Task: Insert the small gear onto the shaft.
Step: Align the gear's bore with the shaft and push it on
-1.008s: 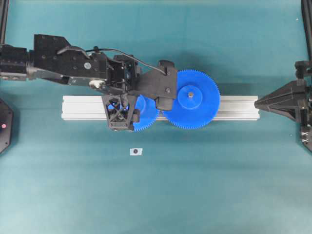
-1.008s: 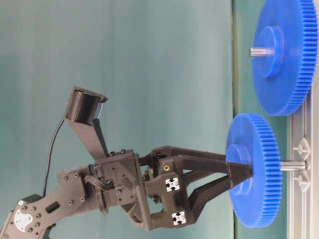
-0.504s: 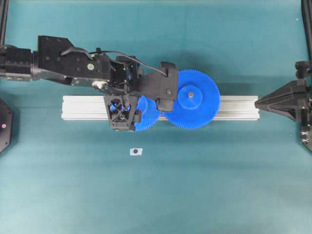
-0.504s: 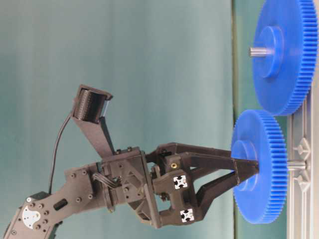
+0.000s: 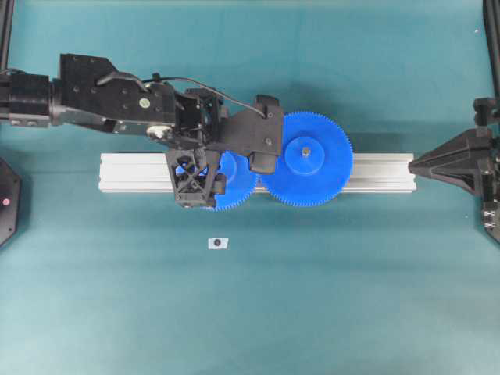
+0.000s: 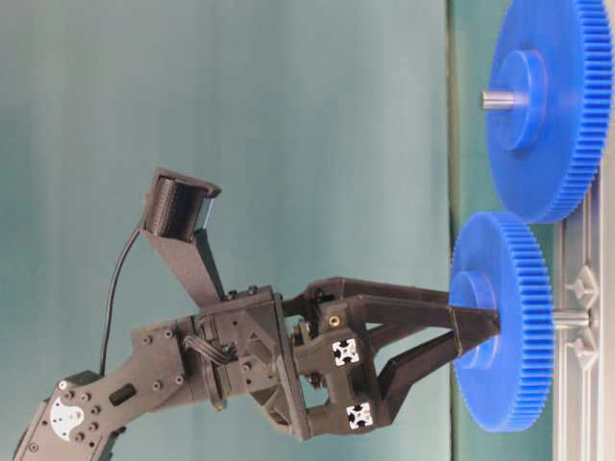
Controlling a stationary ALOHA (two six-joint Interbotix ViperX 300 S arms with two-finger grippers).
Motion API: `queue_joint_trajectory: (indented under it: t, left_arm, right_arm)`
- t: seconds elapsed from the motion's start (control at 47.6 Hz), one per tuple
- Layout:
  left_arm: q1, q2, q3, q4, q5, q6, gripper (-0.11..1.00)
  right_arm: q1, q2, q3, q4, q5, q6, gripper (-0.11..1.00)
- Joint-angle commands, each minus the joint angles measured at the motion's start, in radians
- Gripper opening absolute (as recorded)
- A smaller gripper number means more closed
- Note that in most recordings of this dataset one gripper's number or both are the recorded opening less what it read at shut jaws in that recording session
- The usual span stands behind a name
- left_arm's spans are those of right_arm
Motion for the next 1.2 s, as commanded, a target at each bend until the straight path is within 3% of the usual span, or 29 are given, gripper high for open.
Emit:
queue_joint_trajectory:
  t: [0.0,0.462,1.176]
  left_arm:
    - [0.032,-0.021,-0.005,0.006,0.005,0.002,0.69]
    - [0.032,-0.021,-0.009,0.006,0.072,0.0,0.69]
    - [0.031,-0.02,-0.041,0.006,0.063,-0.011,0.69]
  right_arm:
    - [-0.002,0.005,-0.009,0.0,-0.005,0.008,0.03]
    - [-0.002,0.005,-0.009,0.002,-0.003,0.009,0.03]
    - [-0.002,0.005,-0.011,0.002,-0.005,0.009,0.03]
